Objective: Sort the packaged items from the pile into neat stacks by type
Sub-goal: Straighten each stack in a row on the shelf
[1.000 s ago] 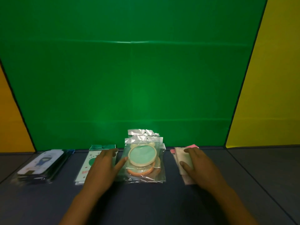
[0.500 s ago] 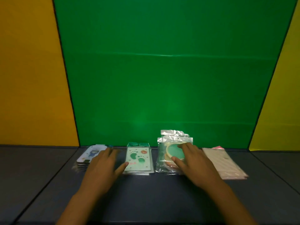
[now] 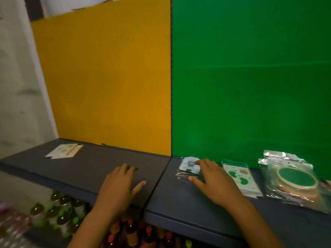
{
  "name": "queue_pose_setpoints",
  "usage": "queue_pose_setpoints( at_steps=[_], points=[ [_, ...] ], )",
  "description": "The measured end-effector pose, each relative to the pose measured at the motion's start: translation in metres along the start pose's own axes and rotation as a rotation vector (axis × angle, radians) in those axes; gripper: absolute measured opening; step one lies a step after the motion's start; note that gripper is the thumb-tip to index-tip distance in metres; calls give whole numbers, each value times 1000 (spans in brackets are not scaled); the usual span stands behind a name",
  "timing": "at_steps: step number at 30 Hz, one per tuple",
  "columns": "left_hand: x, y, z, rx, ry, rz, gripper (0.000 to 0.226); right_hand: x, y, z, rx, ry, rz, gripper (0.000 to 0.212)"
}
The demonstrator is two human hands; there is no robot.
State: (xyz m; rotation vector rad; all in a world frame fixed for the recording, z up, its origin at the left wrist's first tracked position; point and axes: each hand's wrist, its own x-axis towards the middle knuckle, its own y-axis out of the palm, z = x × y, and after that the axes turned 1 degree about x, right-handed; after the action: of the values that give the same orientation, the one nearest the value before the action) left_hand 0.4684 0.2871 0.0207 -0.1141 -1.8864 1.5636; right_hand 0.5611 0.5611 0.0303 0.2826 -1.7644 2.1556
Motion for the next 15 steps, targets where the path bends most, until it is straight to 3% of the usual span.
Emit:
queue_pose_setpoints(
  at_steps=[15],
  points=[
    [-62,-33,185,62,-380,-2,60,115,88,191,151,-364,99,62]
  ],
)
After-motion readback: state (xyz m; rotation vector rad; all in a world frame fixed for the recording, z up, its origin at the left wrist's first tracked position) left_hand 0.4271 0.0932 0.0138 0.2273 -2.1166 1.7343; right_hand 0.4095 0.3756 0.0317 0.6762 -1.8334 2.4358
